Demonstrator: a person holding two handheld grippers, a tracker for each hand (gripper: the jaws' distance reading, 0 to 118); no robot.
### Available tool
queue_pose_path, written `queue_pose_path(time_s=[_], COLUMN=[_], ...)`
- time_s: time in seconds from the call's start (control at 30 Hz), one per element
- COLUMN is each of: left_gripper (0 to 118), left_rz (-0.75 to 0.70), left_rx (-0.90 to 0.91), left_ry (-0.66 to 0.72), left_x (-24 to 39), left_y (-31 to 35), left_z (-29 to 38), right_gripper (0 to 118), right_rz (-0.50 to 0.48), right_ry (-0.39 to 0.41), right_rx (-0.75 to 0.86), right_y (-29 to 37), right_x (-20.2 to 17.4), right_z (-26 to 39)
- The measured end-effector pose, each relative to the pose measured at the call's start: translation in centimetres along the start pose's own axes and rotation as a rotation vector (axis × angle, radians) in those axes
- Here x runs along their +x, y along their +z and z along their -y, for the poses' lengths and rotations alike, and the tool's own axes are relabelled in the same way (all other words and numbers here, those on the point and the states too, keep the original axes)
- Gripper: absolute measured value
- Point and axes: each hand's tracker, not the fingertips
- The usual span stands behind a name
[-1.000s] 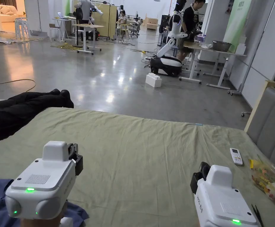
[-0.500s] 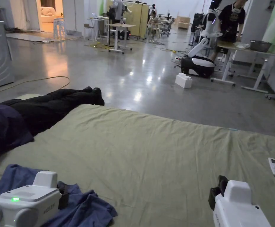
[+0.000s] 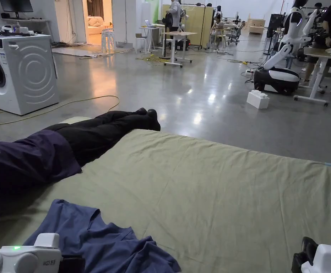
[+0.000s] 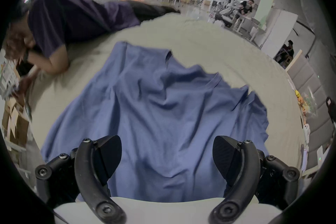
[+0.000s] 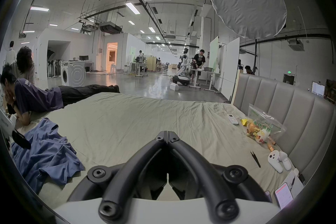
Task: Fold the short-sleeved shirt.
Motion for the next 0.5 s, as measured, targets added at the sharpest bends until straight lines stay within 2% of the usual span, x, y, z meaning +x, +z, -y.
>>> queue_pose_path(time_s=[0.17, 0.23, 0.27, 0.37, 0.5], left_gripper=[99, 94, 91, 59, 35], left_rz=[-0.045, -0.061, -0.120, -0.132, -0.152], left_rx=[-0.098, -0.122, -0.097, -0.044, -0.034], left_ry=[0.076, 0.034, -0.036, -0.105, -0.165], left_x=[-0.4, 0.3, 0.9, 2.6, 4.1], left_y=[-3.2, -4.0, -3.9, -3.1, -3.2], left_z=[2.1, 3.0, 3.2, 3.7, 4.1], right_gripper=[1, 1, 1, 1, 1], right_rz=[-0.008, -0.014, -0.018, -0.018, -0.018], right_ry=[0.006, 0.008, 0.008, 0.012, 0.013], right_rx=[-0.016, -0.025, -0.032, -0.033, -0.029], right_y=[0.0, -0.2, -0.3, -0.3, -0.2], right_x=[-0.3, -0.4, -0.4, -0.6, -0.7], right_z=[0.3, 0.4, 0.5, 0.6, 0.7])
